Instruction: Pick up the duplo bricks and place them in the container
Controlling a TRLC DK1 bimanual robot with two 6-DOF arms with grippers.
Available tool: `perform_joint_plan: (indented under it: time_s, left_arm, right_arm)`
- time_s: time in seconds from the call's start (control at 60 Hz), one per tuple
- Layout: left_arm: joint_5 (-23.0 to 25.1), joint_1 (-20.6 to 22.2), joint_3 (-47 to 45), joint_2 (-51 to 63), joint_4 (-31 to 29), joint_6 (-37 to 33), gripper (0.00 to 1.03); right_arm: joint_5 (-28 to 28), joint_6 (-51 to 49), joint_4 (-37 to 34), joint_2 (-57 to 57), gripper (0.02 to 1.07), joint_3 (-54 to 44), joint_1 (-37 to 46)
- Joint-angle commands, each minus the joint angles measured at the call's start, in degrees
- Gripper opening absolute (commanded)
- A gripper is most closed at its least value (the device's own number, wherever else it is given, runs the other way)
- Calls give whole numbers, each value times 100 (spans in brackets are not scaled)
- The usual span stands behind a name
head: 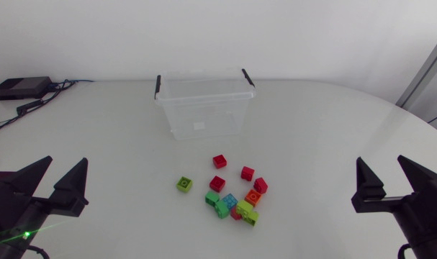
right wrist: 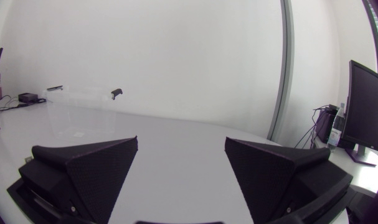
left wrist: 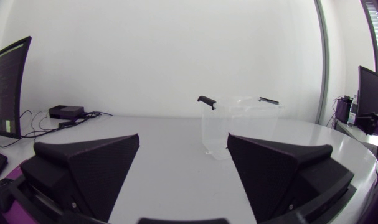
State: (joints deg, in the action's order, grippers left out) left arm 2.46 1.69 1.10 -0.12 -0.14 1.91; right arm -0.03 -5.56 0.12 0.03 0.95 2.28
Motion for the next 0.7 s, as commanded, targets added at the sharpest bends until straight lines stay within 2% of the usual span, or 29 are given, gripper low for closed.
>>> perform_joint_plan:
  time_s: [0.0,0.5,0.683]
  left_arm:
    - [-61,-11,-102,-50,14,11,99]
    - [-61,59,-75,-67,32,-33,99]
    - [-61,138,452,249,49,-33,98]
  right_arm:
    - [-23,99,-47,-30,103,-104,-35]
    - [-32,82,-38,-47,103,-104,-97]
    - [12,82,23,-38,103,-7,-149]
